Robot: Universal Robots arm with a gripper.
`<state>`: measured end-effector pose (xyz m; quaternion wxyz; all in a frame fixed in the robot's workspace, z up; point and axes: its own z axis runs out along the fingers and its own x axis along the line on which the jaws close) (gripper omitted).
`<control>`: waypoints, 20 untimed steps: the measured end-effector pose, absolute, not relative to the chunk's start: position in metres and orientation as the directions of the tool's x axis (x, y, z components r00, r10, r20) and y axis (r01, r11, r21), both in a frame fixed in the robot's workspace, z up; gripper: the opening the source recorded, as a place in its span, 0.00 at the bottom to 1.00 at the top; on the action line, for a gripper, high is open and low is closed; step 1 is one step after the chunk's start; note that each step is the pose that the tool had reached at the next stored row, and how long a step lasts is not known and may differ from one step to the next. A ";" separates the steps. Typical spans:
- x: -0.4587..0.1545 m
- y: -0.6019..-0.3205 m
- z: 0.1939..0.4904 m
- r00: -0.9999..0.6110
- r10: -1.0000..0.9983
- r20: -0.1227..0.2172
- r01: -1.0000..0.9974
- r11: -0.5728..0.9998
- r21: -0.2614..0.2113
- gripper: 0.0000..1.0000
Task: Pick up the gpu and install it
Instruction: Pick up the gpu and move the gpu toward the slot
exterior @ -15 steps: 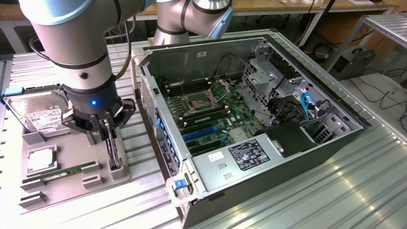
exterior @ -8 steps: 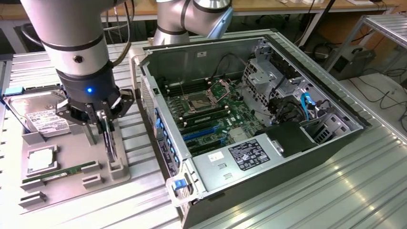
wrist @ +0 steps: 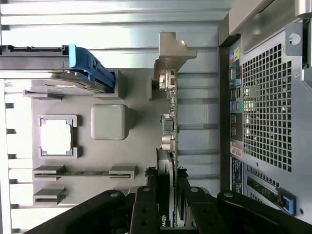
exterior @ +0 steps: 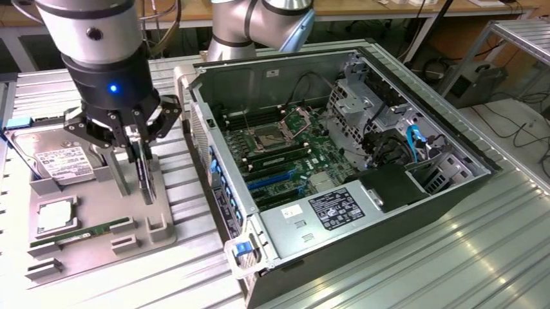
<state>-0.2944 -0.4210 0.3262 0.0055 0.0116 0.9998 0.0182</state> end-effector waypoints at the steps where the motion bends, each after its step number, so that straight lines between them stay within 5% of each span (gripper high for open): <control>1: -0.293 -0.422 0.330 -1.000 0.023 -0.010 0.023 0.999 0.037 0.26; 20: -0.238 -0.443 0.429 -1.000 0.023 -0.006 0.023 0.999 0.047 0.26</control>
